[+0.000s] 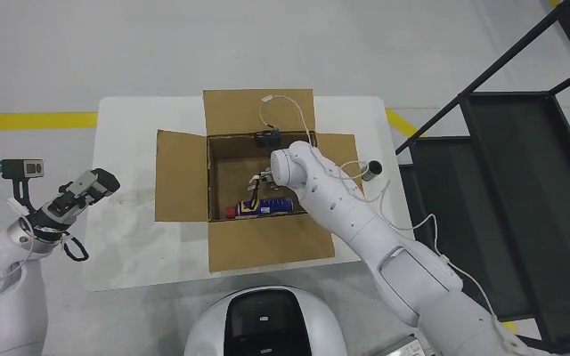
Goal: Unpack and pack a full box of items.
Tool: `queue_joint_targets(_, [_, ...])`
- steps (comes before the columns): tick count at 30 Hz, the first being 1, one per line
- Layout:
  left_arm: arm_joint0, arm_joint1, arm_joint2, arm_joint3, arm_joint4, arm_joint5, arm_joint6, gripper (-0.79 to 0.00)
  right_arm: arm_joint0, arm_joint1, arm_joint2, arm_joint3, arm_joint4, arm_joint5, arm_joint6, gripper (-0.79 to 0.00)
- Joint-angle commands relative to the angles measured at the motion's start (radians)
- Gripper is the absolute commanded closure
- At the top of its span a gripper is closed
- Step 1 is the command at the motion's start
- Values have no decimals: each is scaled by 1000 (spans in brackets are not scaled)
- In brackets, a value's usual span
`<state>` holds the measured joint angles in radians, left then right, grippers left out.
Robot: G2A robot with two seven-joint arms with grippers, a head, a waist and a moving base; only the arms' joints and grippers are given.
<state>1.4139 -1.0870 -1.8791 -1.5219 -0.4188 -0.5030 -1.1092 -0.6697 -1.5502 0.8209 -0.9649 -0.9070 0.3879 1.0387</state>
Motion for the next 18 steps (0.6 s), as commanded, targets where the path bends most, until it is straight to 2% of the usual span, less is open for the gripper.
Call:
queue_joint_targets(1, [0, 0, 0, 0, 0, 0, 0, -785, -23, 13, 17, -64, -26, -4, 30, 0])
queue_joint_targets(11, [0, 0, 0, 0, 0, 0, 0, -785, -191, 91, 149, -483, -216, -13, 260, 0])
queue_joint_targets(14, [0, 0, 0, 0, 0, 0, 0, -785, -234, 108, 190, -583, -261, -27, 323, 0])
queue_joint_targets(18, [0, 0, 0, 0, 0, 0, 0, -785, -268, 119, 221, -649, -296, -40, 363, 0])
